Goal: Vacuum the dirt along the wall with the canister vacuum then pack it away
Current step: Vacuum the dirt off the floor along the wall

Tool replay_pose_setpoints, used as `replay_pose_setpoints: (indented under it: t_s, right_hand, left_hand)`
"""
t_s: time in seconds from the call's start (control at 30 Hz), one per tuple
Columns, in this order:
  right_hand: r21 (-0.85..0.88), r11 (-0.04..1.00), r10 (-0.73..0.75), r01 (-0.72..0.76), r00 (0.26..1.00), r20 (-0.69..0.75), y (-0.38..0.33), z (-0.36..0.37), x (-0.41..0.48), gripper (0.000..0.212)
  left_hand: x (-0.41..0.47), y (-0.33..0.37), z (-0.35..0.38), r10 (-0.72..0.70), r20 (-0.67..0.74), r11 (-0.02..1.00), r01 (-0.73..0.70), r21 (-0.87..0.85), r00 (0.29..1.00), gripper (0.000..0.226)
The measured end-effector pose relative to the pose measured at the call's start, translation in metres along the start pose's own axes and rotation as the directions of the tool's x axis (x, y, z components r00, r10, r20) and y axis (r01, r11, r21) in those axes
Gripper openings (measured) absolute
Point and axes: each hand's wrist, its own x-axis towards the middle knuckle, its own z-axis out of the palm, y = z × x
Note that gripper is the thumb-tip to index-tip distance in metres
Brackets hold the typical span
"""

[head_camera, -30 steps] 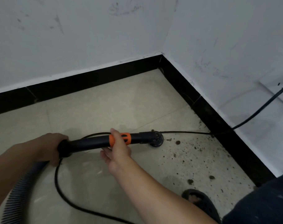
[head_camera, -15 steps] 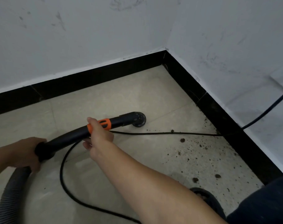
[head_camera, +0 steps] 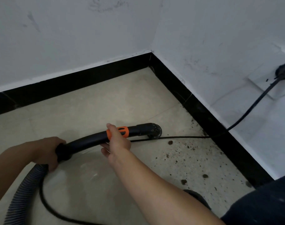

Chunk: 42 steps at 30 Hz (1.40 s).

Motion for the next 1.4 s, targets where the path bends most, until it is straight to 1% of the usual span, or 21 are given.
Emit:
replay_pose_setpoints:
  t_s: [0.17,0.27,0.4,0.5,0.6,0.7,0.83,0.97,1.07,1.17,1.23,1.33,1.4]
  right_hand:
    - [0.059,0.997,-0.053,0.057,0.997,-0.062,-0.032,-0.028,0.011,0.036]
    - [0.083,0.993,-0.071,0.080,0.992,-0.107,-0.051,-0.047,0.016,0.039]
    - [0.130,0.982,-0.108,0.135,0.974,-0.197,-0.077,-0.075,0.025,0.037]
    - [0.172,0.967,-0.139,0.189,0.954,-0.265,-0.096,-0.093,0.031,0.034]
    - [0.231,0.947,-0.150,0.222,0.945,-0.290,-0.107,-0.105,0.037,0.026]
    - [0.281,0.937,-0.142,0.208,0.960,-0.240,-0.112,-0.105,0.043,0.020]
    - [0.333,0.926,-0.152,0.180,0.982,-0.109,-0.118,-0.094,0.052,0.026]
    - [0.279,0.944,-0.184,0.176,0.983,0.003,-0.127,-0.073,0.061,0.028]
    - [0.224,0.955,-0.211,0.196,0.977,0.043,-0.139,-0.054,0.066,0.028]
    - [0.177,0.961,-0.225,0.210,0.972,0.068,-0.147,-0.043,0.070,0.034]
    - [0.177,0.962,-0.223,0.208,0.972,0.067,-0.147,-0.044,0.071,0.034]
    - [0.235,0.953,-0.204,0.193,0.979,0.020,-0.131,-0.061,0.068,0.024]
    - [0.265,0.946,-0.184,0.185,0.983,-0.027,-0.115,-0.076,0.064,0.022]
  left_hand:
    - [0.012,0.056,-0.020,0.048,0.009,0.999,-0.048,-0.005,0.999,0.043]
    - [0.020,0.087,-0.027,0.115,-0.006,0.993,-0.115,-0.003,0.993,0.041]
    - [0.034,0.125,-0.030,0.220,-0.081,0.975,-0.222,-0.013,0.972,0.046]
    - [0.045,0.150,-0.027,0.304,-0.156,0.950,-0.311,-0.025,0.940,0.051]
    - [0.051,0.168,-0.028,0.354,-0.223,0.931,-0.365,-0.011,0.908,0.050]
    - [0.051,0.171,-0.031,0.354,-0.339,0.932,-0.361,0.044,0.872,0.046]
    - [0.049,0.161,-0.034,0.300,-0.496,0.951,-0.294,0.093,0.815,0.044]
    - [0.048,0.148,-0.035,0.227,-0.578,0.968,-0.245,0.049,0.784,0.040]
    - [0.049,0.139,-0.037,0.173,-0.624,0.977,-0.215,0.008,0.762,0.040]
    - [0.051,0.135,-0.040,0.144,-0.637,0.980,-0.199,-0.016,0.758,0.040]
    - [0.050,0.136,-0.040,0.151,-0.623,0.980,-0.199,-0.008,0.768,0.040]
    - [0.047,0.140,-0.037,0.198,-0.544,0.975,-0.221,0.024,0.815,0.041]
    - [0.046,0.144,-0.033,0.241,-0.481,0.969,-0.231,0.081,0.843,0.045]
